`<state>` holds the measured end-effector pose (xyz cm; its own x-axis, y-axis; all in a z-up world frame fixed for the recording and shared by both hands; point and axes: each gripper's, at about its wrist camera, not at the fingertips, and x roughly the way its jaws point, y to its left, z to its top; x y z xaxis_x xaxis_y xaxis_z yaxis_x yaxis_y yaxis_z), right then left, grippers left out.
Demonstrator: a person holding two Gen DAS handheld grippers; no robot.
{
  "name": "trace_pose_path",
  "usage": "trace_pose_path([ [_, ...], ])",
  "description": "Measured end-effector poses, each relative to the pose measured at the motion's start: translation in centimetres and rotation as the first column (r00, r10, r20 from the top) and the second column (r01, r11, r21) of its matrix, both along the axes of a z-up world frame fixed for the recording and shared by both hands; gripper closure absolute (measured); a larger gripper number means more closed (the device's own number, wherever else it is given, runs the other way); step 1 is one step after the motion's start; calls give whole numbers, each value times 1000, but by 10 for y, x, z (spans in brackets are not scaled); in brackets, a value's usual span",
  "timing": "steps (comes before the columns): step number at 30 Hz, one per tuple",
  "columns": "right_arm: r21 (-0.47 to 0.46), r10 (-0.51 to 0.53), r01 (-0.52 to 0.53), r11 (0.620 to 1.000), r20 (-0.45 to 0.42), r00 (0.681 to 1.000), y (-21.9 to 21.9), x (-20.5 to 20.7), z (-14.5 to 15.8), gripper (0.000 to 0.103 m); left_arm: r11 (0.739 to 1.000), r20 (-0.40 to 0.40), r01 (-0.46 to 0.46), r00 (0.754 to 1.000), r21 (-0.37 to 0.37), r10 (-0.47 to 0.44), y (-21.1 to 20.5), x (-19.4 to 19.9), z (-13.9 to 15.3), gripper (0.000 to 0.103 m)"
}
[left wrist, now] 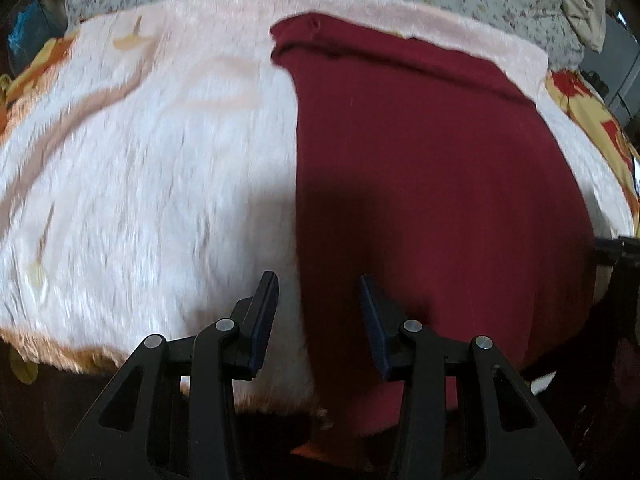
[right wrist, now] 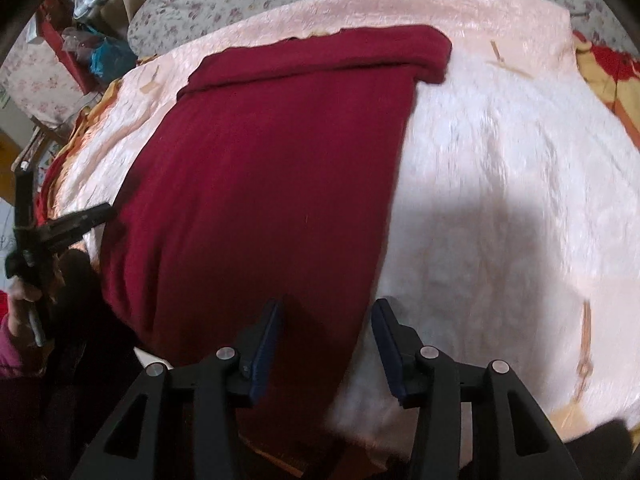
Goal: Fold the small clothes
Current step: 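Press the folded sweater flat with both open grippers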
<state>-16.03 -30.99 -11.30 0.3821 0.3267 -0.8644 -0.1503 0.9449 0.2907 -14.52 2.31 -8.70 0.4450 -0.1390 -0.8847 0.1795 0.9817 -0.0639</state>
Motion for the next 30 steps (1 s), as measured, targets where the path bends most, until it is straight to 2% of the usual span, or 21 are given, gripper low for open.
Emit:
trace_pose_path([
  [4,31,38,-36,999,-49,998,2,-8,-6,58,1000,-3,14,1000,4,-14,2,-12,-3,62],
  [8,52,101,-95,994,-109,989,14,-13,-11,58,999,-35,22,999,-35,-23,5,-19,-4,62],
  [12,55,127,-121,991,-140,982,23,-16,-20,58,999,-32,35,999,3,-35,0,-24,-7,62],
  [21,85,163,-150,985,-169,972,35,-14,-27,58,1000,-39,12,999,9,-12,1,-23,-9,62],
  [30,86,150,-137,987,-174,973,33,-13,-27,58,998,-9,-24,1000,56,24,-3,-30,-9,62],
])
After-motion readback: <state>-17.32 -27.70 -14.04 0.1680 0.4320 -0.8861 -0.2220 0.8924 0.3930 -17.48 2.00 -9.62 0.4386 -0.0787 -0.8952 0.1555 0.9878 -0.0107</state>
